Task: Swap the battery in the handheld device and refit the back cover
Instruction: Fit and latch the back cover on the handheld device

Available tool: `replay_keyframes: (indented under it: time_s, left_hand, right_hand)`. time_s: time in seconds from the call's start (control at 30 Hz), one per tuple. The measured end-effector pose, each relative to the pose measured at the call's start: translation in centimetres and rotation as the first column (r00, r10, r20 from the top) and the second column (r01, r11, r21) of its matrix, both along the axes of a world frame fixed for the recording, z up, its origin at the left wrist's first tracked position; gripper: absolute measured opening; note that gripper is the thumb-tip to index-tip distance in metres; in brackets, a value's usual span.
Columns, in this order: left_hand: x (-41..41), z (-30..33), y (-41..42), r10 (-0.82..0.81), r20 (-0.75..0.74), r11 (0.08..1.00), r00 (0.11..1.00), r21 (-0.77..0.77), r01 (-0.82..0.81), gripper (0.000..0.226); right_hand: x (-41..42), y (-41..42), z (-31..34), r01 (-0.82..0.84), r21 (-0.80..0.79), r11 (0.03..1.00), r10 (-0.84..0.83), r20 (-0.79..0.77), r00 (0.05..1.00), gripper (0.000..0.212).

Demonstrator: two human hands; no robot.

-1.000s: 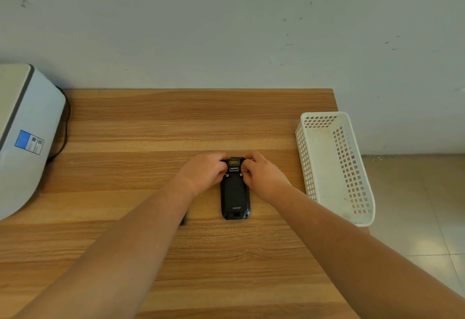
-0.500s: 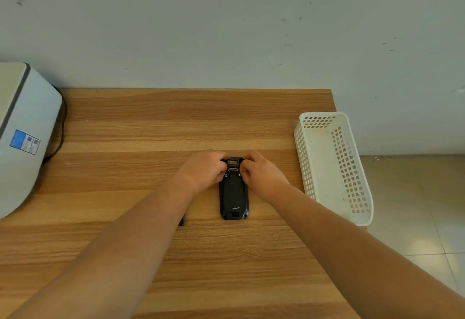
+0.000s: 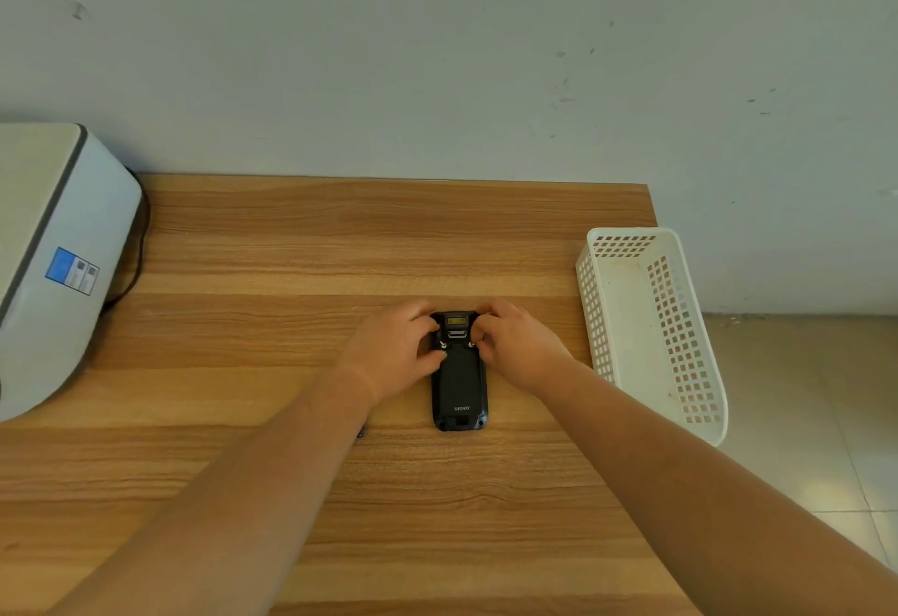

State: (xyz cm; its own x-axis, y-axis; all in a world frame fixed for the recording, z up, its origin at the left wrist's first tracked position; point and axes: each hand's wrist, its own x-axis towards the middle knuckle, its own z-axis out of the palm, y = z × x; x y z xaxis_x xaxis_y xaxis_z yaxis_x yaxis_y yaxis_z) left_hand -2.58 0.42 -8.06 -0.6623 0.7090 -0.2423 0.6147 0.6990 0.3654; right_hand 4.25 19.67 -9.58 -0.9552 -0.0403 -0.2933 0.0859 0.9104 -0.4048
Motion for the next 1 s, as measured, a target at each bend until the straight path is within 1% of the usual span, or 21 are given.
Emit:
replay_keyframes:
  time_s: [0.07, 0.17, 0.37, 0.53, 0.87, 1.0]
  left_hand:
    - [0.8, 0.1, -0.4, 0.015, 0.021, 0.997, 1.000, -0.073, -0.014, 0.061]
    - [1.1, 0.1, -0.3, 0.026, 0.029, 0.994, 0.999, -0.107, -0.023, 0.068]
    - [0.9, 0.5, 0.2, 0.029, 0.052, 0.989, 0.998, -0.149, -0.021, 0.069]
    - [1.0, 0.8, 0.5, 0.054, 0.081, 0.987, 0.995, -0.154, -0.041, 0.067]
    - [0.9, 0.7, 0.7, 0.089, 0.106, 0.982, 0.990, -0.178, -0.069, 0.068]
    - [0.9, 0.8, 0.7, 0.091, 0.114, 0.980, 0.989, -0.187, -0.069, 0.069]
  right_hand:
    - [-0.2, 0.1, 0.4, -0.017, 0.030, 0.999, 0.017, 0.016, 1.000, 0.019]
    - [-0.8, -0.1, 0.8, -0.053, 0.090, 0.995, 0.050, 0.042, 0.998, 0.019]
    - [-1.2, -0.5, 1.2, -0.174, 0.230, 0.958, 0.165, 0.060, 0.985, 0.025]
    - [-1.1, -0.6, 1.1, -0.223, 0.284, 0.932, 0.219, 0.048, 0.975, 0.024]
    - [-1.1, -0.1, 1.3, -0.274, 0.320, 0.907, 0.273, 0.048, 0.961, 0.029]
    - [-1.3, -0.1, 0.8, -0.237, 0.330, 0.914, 0.248, 0.010, 0.969, 0.029]
